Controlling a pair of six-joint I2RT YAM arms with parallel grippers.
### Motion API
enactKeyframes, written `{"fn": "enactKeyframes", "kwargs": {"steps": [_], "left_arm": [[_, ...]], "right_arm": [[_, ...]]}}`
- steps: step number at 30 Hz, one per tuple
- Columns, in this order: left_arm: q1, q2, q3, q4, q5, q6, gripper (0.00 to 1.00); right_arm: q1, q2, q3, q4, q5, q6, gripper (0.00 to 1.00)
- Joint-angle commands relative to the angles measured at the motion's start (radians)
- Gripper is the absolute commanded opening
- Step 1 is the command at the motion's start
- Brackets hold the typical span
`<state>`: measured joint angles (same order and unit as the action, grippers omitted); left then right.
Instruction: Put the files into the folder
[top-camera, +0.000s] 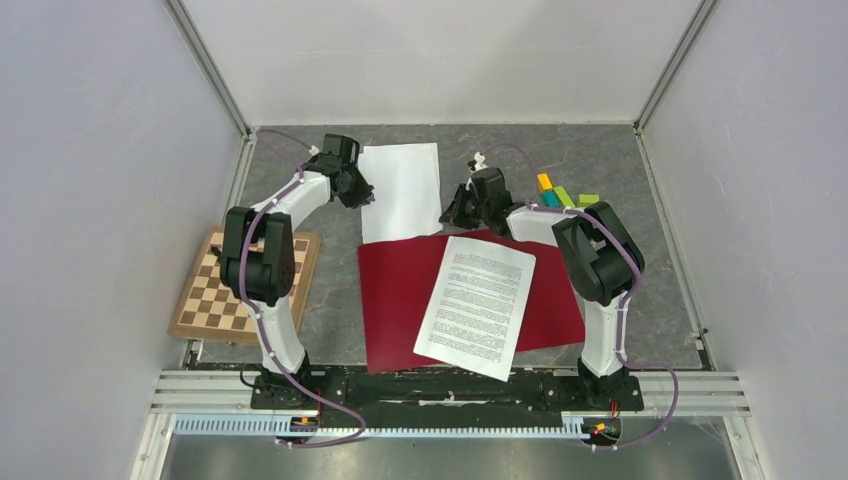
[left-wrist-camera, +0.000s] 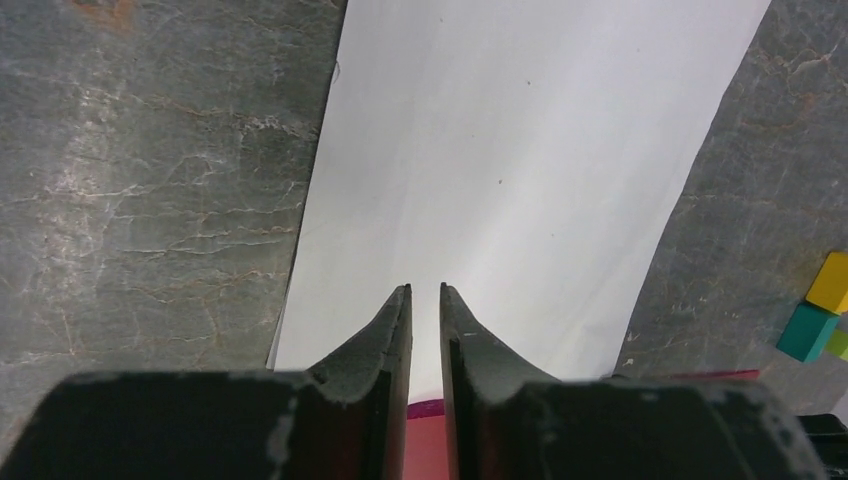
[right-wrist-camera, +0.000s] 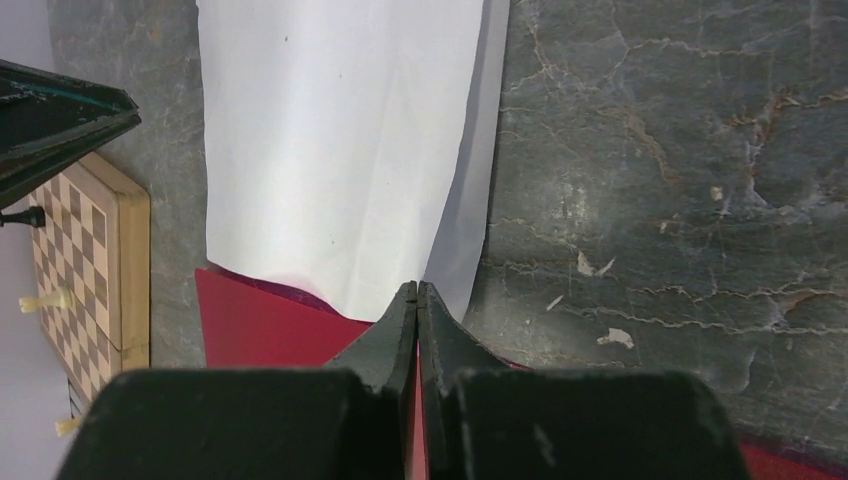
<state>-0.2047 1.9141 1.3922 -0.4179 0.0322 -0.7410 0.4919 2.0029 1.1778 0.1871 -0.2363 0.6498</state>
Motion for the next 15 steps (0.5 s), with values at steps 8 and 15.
{"fn": "enactKeyframes", "kwargs": {"steps": [8, 15], "left_arm": [[0.001, 0.049, 0.062, 0.005, 0.069, 0.057, 0.24], [0.001, 0.067, 0.084, 0.008, 0.089, 0.055, 0.24]], "right_arm": [[0.001, -0.038, -0.017, 0.142, 0.103, 0.095, 0.00], [0.007, -0.049, -0.045, 0.173, 0.118, 0.120, 0.00]]}}
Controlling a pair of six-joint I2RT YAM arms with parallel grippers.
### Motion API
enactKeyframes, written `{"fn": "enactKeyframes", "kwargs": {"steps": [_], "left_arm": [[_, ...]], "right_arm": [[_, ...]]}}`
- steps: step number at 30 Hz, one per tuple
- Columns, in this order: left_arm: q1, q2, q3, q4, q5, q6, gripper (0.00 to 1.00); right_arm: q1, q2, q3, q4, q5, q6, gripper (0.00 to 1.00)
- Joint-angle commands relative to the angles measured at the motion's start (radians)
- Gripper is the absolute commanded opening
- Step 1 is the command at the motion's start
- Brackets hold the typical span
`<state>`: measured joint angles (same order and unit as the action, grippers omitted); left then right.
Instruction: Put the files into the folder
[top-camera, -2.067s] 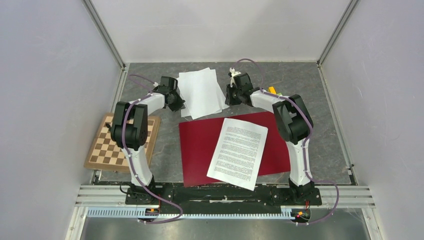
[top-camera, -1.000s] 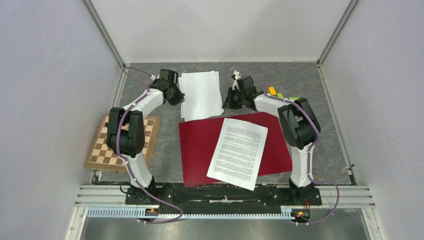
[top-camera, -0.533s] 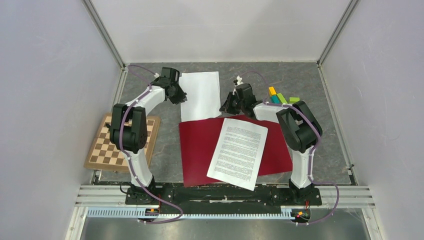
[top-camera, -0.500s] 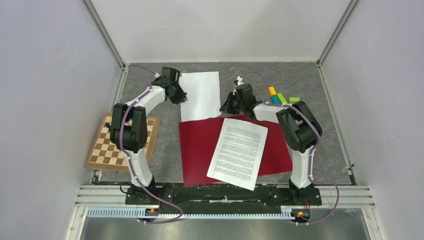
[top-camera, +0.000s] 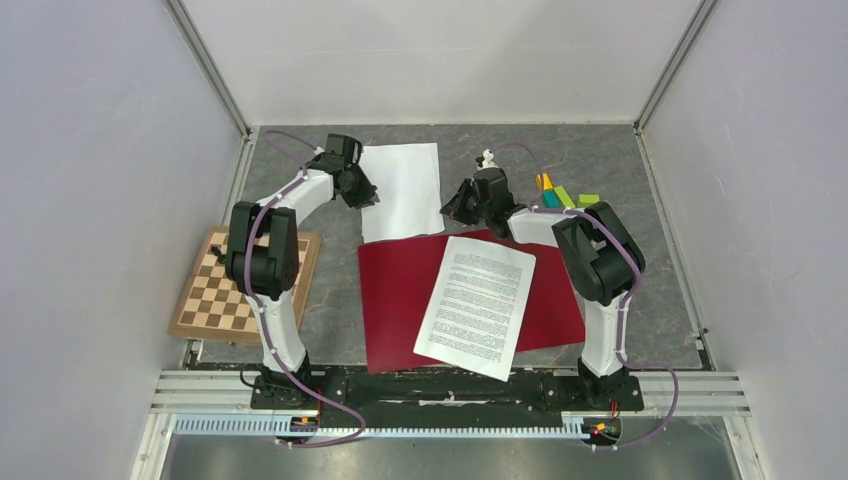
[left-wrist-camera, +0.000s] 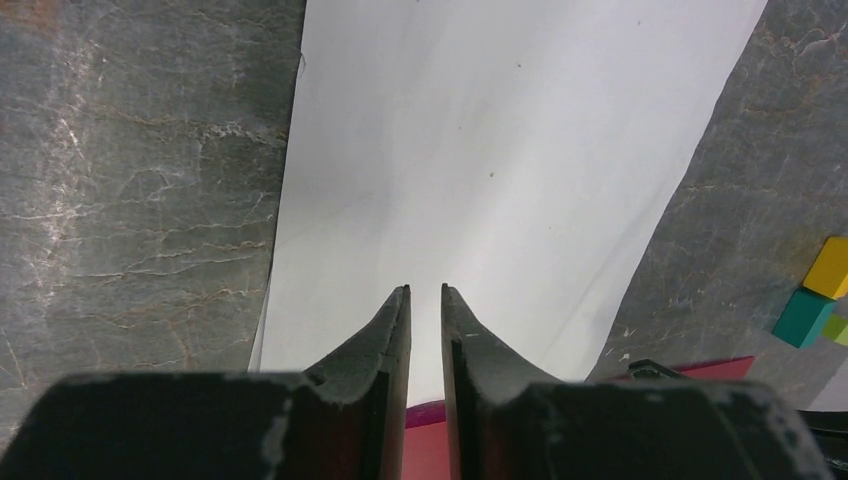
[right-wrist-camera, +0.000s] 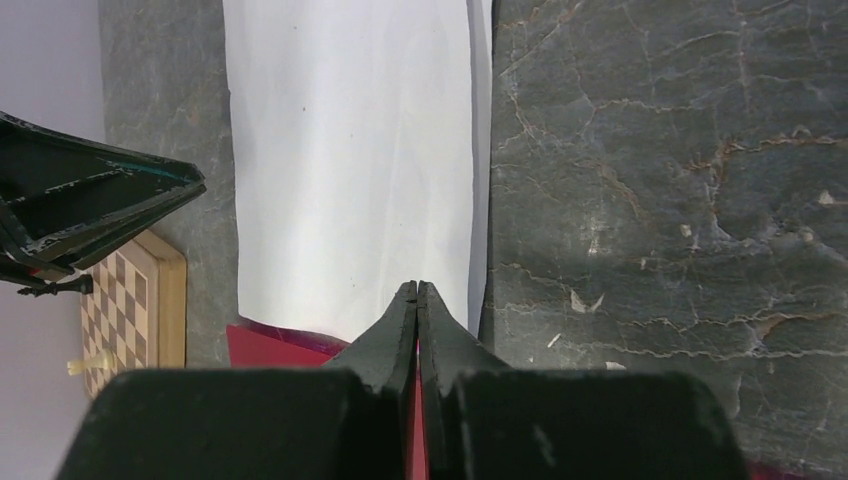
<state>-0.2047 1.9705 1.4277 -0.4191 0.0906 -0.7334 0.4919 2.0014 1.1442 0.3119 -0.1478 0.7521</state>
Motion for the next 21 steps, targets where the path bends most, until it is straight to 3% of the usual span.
{"fn": "enactKeyframes", "kwargs": {"steps": [1, 3, 6, 9, 14, 21], "left_arm": [[0.001, 0.014, 0.051, 0.010, 0.030, 0.051, 0.24], [0.000, 0.025, 0.059, -0.001, 0.022, 0.055, 0.23], [0.001, 0.052, 0.075, -0.019, 0.008, 0.054, 0.14], [-0.001, 0.083, 0.088, -0.023, 0.001, 0.053, 0.11], [-0.010, 0.153, 0.135, -0.061, -0.015, 0.065, 0.06], [-0.012, 0.191, 0.160, -0.089, -0.039, 0.088, 0.04]], "right_arm": [[0.007, -0.052, -0.006, 0.023, 0.040, 0.006, 0.01], [0.007, -0.071, -0.011, -0.020, 0.066, -0.027, 0.12], [0.005, -0.097, -0.028, -0.054, 0.067, -0.070, 0.40], [0.006, -0.094, -0.031, -0.072, 0.029, -0.098, 0.59], [0.004, -0.022, 0.031, -0.098, -0.035, -0.136, 0.75], [-0.013, 0.097, 0.190, -0.083, -0.024, -0.224, 0.87]]}}
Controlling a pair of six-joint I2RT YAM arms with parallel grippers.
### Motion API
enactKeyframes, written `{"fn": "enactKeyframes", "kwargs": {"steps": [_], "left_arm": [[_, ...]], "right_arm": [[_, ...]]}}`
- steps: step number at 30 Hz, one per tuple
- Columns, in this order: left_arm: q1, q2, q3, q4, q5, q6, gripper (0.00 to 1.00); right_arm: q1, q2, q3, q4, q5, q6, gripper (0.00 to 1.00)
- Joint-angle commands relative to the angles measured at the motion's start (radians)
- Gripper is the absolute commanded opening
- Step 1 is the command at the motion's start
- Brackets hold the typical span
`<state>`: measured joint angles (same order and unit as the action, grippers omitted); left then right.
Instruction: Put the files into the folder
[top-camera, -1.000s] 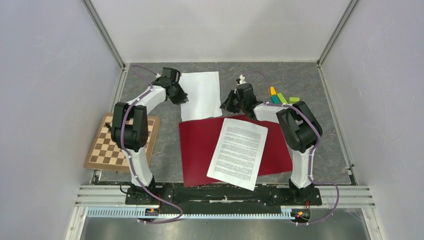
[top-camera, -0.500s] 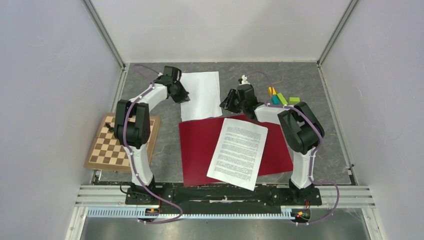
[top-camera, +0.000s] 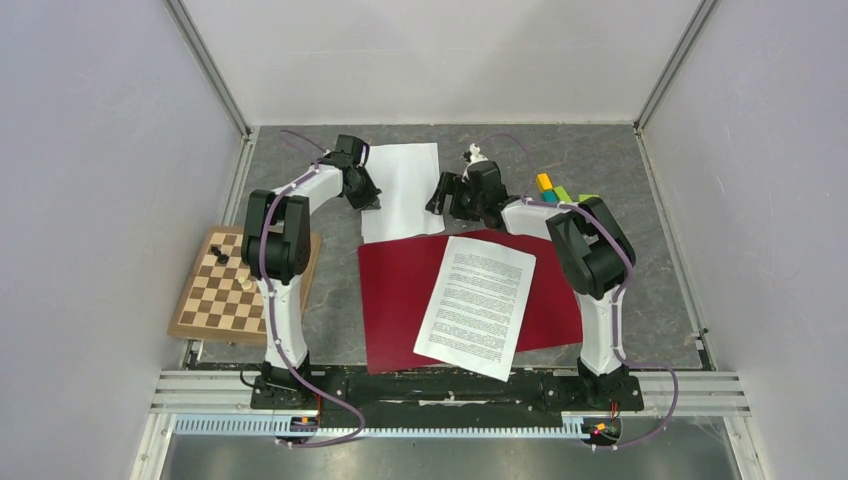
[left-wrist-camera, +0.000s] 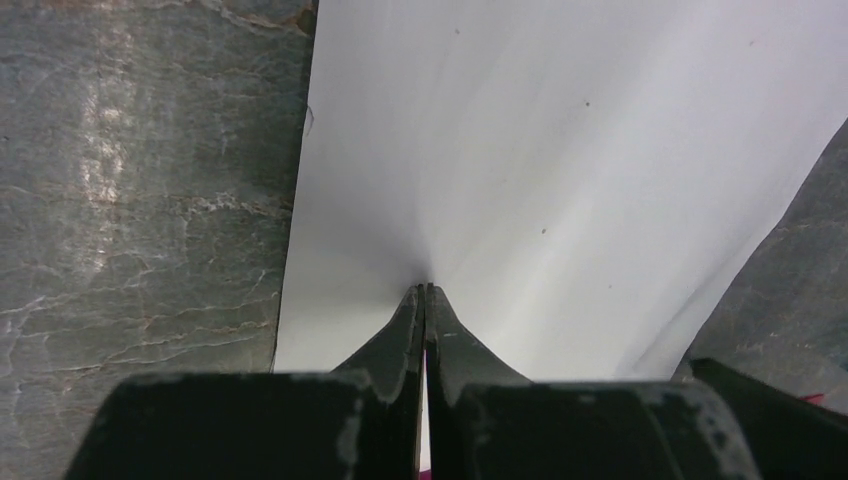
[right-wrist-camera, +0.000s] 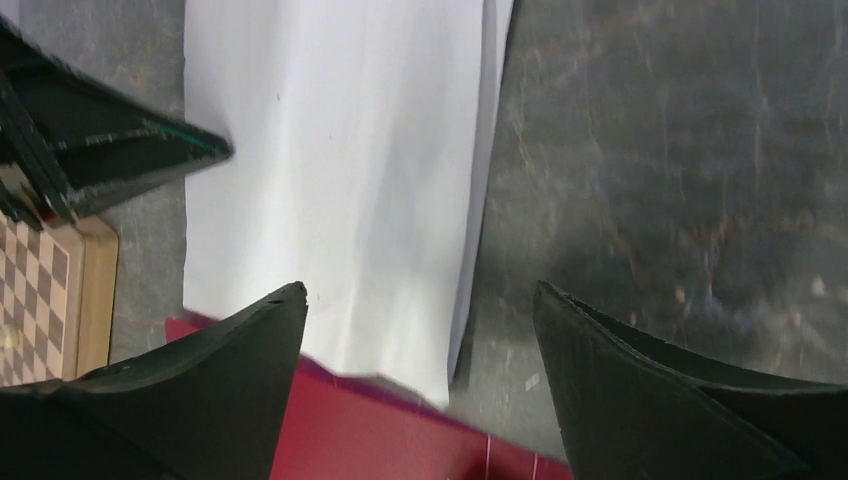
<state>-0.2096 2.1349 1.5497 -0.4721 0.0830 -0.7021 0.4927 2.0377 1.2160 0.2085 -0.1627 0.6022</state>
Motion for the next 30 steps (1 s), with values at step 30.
{"fn": "enactKeyframes", "kwargs": {"steps": [30], "left_arm": [[-0.034, 0.239, 0.340, -0.245, 0.029, 0.171, 0.02]], "right_arm": [[-0.056, 0.388, 0.508, 0.150, -0.293, 0.184, 0.98]]}}
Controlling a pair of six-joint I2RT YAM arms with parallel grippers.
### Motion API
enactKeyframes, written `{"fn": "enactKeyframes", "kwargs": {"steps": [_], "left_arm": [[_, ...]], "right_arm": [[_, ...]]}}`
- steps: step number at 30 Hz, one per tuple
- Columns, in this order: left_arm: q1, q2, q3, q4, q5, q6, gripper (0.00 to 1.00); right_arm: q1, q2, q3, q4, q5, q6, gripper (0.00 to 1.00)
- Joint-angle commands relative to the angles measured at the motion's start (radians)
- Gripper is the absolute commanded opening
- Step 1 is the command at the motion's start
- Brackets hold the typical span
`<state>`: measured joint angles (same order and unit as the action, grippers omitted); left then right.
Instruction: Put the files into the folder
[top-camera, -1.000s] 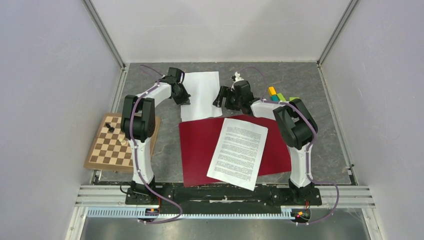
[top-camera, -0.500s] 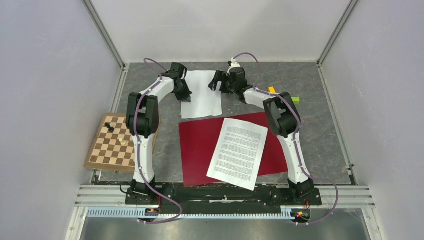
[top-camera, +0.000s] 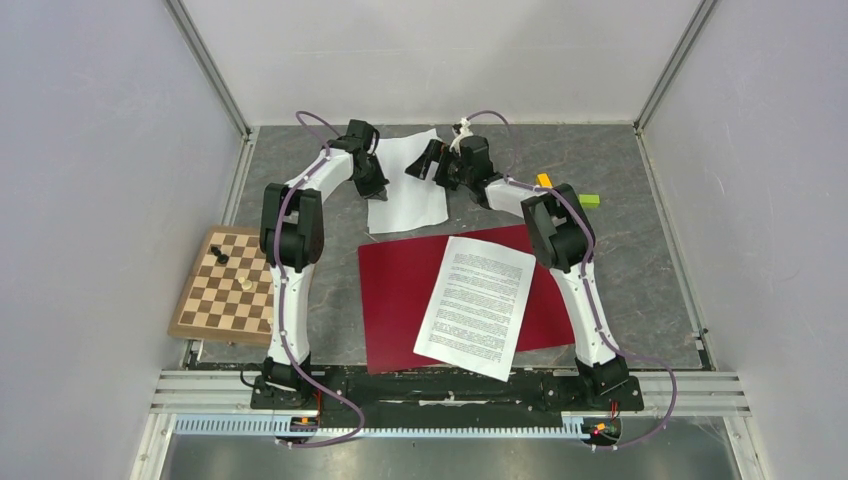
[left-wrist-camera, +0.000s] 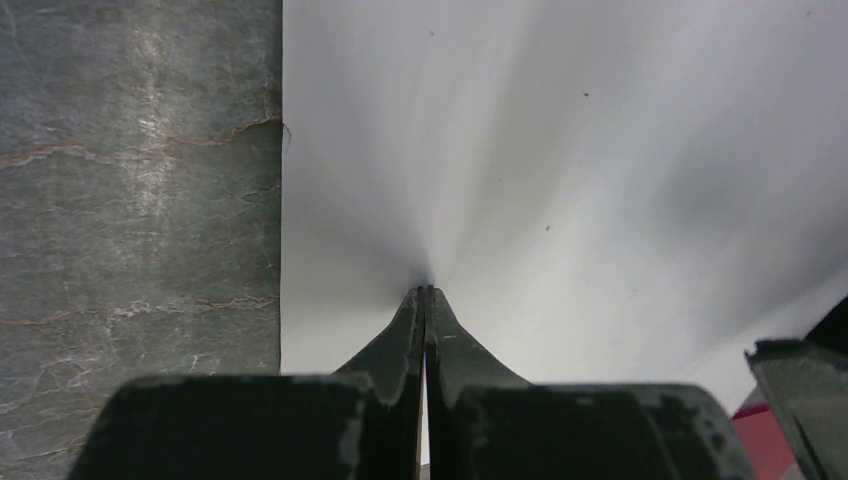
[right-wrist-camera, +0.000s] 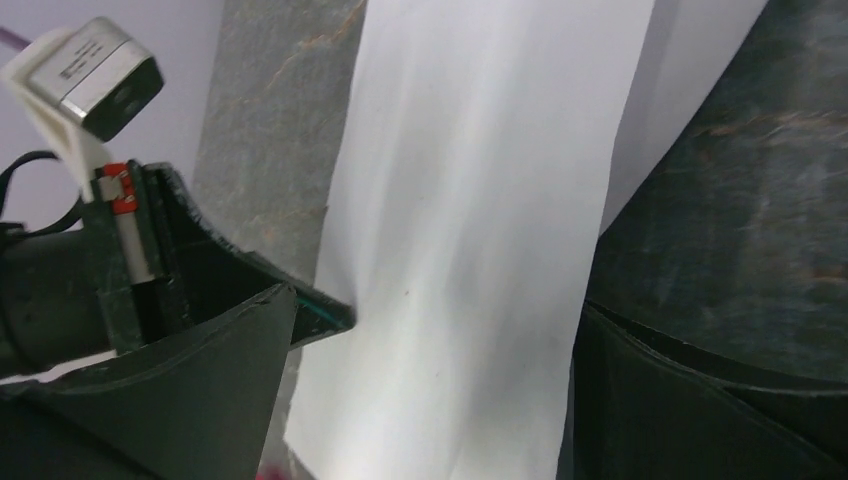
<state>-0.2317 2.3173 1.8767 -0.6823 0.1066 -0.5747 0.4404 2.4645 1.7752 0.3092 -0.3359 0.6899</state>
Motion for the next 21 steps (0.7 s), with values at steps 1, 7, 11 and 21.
{"fn": "enactKeyframes", "kwargs": {"steps": [1, 7, 11, 21], "left_arm": [[-0.012, 0.060, 0.014, -0.036, 0.005, 0.044, 0.02], [-0.012, 0.070, 0.020, -0.044, 0.001, 0.040, 0.02], [-0.012, 0.075, 0.018, -0.043, 0.002, 0.033, 0.02], [-0.012, 0.068, 0.016, -0.043, 0.014, 0.034, 0.02]], "right_arm": [[-0.005, -0.050, -0.062, 0.080, -0.151, 0.127, 0.98], [-0.008, -0.139, -0.156, 0.218, -0.262, 0.270, 0.98], [-0.006, -0.231, -0.259, 0.258, -0.264, 0.290, 0.97], [-0.009, -0.223, -0.178, -0.048, -0.140, 0.128, 0.77]]}}
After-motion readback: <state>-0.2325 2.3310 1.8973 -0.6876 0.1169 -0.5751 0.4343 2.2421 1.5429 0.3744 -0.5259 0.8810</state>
